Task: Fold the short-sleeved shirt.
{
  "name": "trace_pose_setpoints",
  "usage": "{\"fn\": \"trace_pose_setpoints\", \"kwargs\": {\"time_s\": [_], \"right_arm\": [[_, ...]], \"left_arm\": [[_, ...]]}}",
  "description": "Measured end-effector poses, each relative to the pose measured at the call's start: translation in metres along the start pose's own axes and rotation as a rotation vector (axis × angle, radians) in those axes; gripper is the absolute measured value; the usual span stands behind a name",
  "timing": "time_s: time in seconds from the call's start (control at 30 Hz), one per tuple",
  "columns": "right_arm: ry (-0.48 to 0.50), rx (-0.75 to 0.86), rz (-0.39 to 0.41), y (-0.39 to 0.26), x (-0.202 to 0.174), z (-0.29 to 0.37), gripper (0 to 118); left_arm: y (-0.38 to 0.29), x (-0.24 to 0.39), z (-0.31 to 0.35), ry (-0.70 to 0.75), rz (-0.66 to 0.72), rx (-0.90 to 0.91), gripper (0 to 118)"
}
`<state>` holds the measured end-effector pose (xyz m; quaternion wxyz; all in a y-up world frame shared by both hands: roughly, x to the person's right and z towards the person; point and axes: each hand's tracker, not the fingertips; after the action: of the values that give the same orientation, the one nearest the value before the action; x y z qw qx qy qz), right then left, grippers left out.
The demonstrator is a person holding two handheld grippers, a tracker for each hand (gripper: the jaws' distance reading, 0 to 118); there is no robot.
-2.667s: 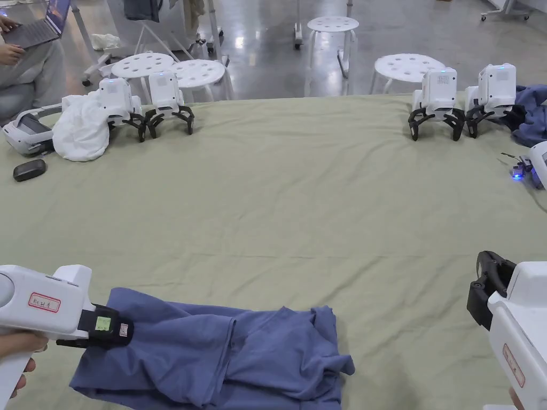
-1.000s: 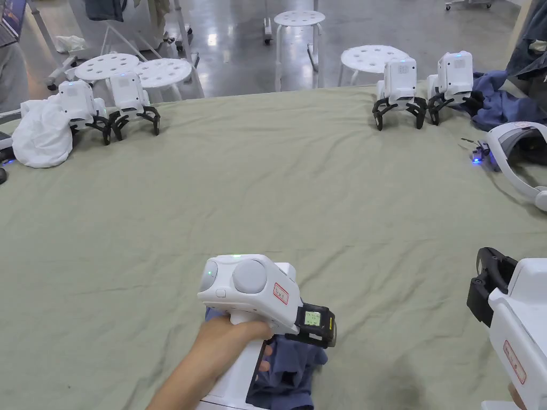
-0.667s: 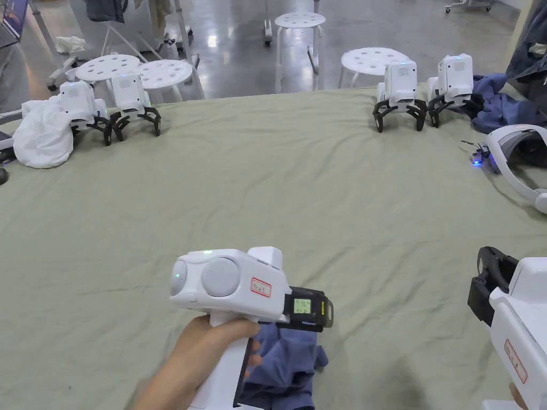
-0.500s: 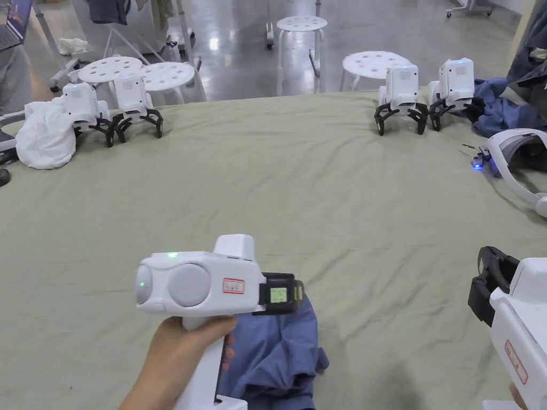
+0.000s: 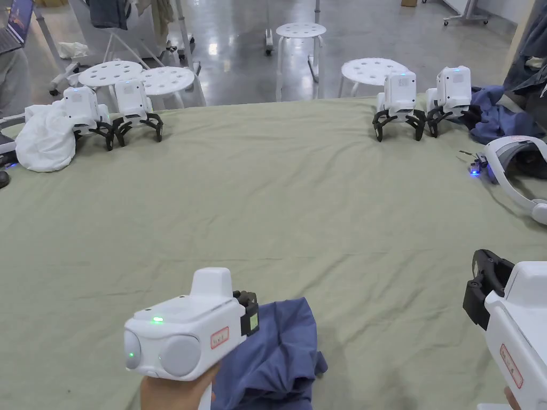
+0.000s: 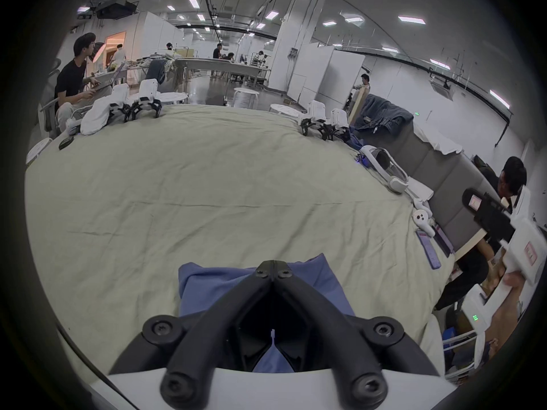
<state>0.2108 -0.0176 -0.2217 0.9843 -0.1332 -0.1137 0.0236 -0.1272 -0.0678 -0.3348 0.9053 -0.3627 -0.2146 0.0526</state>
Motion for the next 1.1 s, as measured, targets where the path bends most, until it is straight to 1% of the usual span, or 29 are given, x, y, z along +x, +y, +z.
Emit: {"fn": "trace_pose_setpoints", "kwargs": {"time_s": [0.13, 0.23, 0.3, 0.37, 0.77, 0.9, 1.0, 1.1], "right_arm": [[-0.005, -0.006, 0.005, -0.002, 0.003, 0.002, 4], [-0.011, -0.010, 0.002, -0.002, 0.006, 0.002, 4], [-0.014, -0.013, -0.002, -0.004, 0.009, 0.001, 4], [-0.019, -0.013, -0.004, -0.005, 0.010, 0.002, 4], [-0.029, -0.034, -0.004, -0.011, 0.015, 0.001, 4], [-0.029, -0.041, -0.007, -0.013, 0.015, 0.001, 4], [-0.028, -0.046, -0.005, -0.014, 0.014, 0.000, 4], [-0.027, -0.047, -0.009, -0.015, 0.014, 0.000, 4]], "left_arm": [[-0.019, 0.010, -0.018, 0.013, -0.027, -0.015, 0], [-0.030, 0.018, -0.029, -0.003, -0.049, -0.031, 0], [-0.036, 0.025, -0.038, 0.001, -0.075, -0.075, 0], [-0.044, 0.033, -0.043, -0.002, -0.092, -0.080, 0], [-0.069, 0.068, -0.054, -0.019, -0.190, -0.095, 0], [-0.079, 0.069, -0.060, 0.004, -0.198, -0.101, 0], [-0.084, 0.072, -0.064, 0.029, -0.254, -0.100, 0], [-0.085, 0.073, -0.064, 0.032, -0.272, -0.102, 0]]}}
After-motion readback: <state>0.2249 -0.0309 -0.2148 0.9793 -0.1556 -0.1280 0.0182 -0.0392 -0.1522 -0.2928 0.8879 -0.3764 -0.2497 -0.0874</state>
